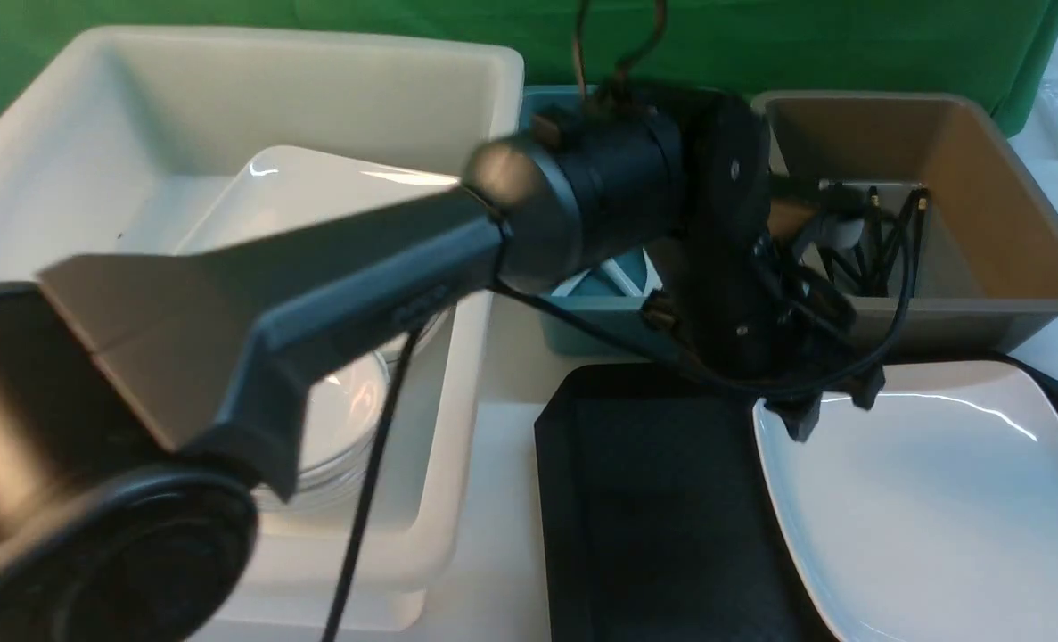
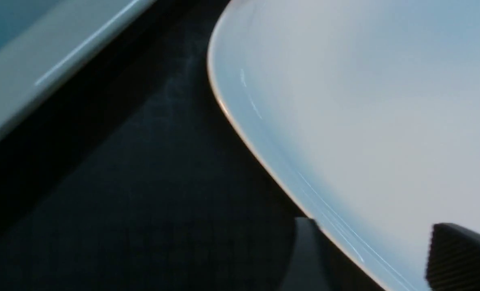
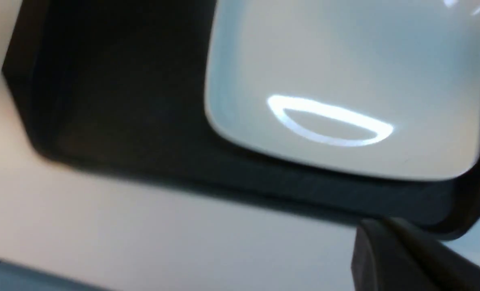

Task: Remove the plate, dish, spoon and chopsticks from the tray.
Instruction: Use the left arm to grab a plate from the dinner plate, then use the left arm to put the plate into the large storage box on the left

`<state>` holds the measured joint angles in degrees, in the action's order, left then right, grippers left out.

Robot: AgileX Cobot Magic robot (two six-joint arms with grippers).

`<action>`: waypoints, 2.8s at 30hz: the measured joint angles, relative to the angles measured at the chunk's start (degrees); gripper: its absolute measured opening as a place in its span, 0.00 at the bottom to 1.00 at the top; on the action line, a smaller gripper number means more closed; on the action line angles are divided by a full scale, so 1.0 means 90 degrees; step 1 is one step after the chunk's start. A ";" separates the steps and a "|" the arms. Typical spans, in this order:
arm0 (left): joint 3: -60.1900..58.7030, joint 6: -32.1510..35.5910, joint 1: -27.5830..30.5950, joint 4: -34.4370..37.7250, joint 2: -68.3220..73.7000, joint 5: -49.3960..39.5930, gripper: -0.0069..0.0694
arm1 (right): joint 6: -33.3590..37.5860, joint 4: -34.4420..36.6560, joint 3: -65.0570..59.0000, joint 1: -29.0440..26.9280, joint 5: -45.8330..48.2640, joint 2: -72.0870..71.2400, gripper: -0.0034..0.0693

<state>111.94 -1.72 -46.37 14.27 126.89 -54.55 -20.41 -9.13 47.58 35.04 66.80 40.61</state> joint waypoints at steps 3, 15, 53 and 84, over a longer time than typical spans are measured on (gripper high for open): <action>0.0000 0.0000 0.0000 -0.0015 0.0192 0.0298 0.75 | 0.0036 0.0248 -0.0138 0.0000 0.0000 0.0000 0.08; 0.0031 -0.0139 0.0156 -0.0078 0.0710 0.1781 0.83 | 0.0171 0.0515 -0.0181 0.0000 -0.0144 -0.0011 0.08; 0.0051 0.0010 0.0191 0.0344 0.0352 0.1486 0.22 | 0.0541 0.0243 -0.0146 0.0000 -0.0648 -0.0011 0.08; 0.0026 0.0526 0.0297 -0.0851 -0.2411 -0.0235 0.13 | 0.0547 0.0219 0.1860 0.0000 -0.0853 0.0542 0.09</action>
<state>112.17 3.01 -43.70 6.61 105.20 -56.66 -15.49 -7.16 64.32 35.04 59.12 45.48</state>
